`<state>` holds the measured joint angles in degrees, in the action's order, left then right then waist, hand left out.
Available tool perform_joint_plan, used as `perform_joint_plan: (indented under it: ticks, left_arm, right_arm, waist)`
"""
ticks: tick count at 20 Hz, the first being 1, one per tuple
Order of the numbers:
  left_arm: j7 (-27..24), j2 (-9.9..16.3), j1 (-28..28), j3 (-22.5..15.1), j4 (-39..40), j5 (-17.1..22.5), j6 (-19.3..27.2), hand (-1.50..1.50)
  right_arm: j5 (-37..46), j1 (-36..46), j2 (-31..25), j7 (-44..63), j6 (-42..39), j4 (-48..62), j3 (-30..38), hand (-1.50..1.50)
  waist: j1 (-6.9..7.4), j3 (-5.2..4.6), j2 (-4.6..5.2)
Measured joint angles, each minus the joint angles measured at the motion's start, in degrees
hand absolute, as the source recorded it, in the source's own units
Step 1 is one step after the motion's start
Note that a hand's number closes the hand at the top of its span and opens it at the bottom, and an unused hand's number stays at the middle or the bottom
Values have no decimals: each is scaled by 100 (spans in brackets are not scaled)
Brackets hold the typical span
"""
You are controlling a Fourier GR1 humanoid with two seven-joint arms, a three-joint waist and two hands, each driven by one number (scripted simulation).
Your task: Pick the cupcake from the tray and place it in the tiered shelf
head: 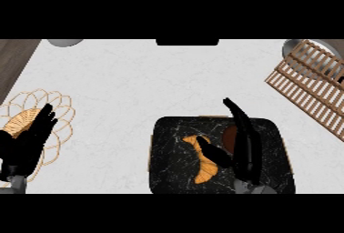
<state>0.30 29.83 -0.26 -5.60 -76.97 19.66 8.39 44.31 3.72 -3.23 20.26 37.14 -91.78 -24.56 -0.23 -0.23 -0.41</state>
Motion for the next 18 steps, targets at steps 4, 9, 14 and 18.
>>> perform_joint_plan:
  ticks: [4,9,14,18]
  left_arm:
    - [53,58,61,60,-67,23,-30,0]
    - [31,67,155,91,-107,28,-76,0]
    - [79,96,135,120,-177,43,-123,0]
    - [78,7,60,106,-118,-10,-107,0]
  right_arm:
    - [1339,-25,-39,1218,-622,-150,-80,-150]
    - [2264,115,-29,2628,-2332,-584,-287,-150]
    - [2423,283,17,3514,-4301,-758,-616,-150]
    - [2370,569,116,3735,-5449,-845,-584,-150]
  waist:
    - [-49,-10,-17]
    - [-33,-11,-19]
    - [14,-8,-7]
    - [20,3,17]
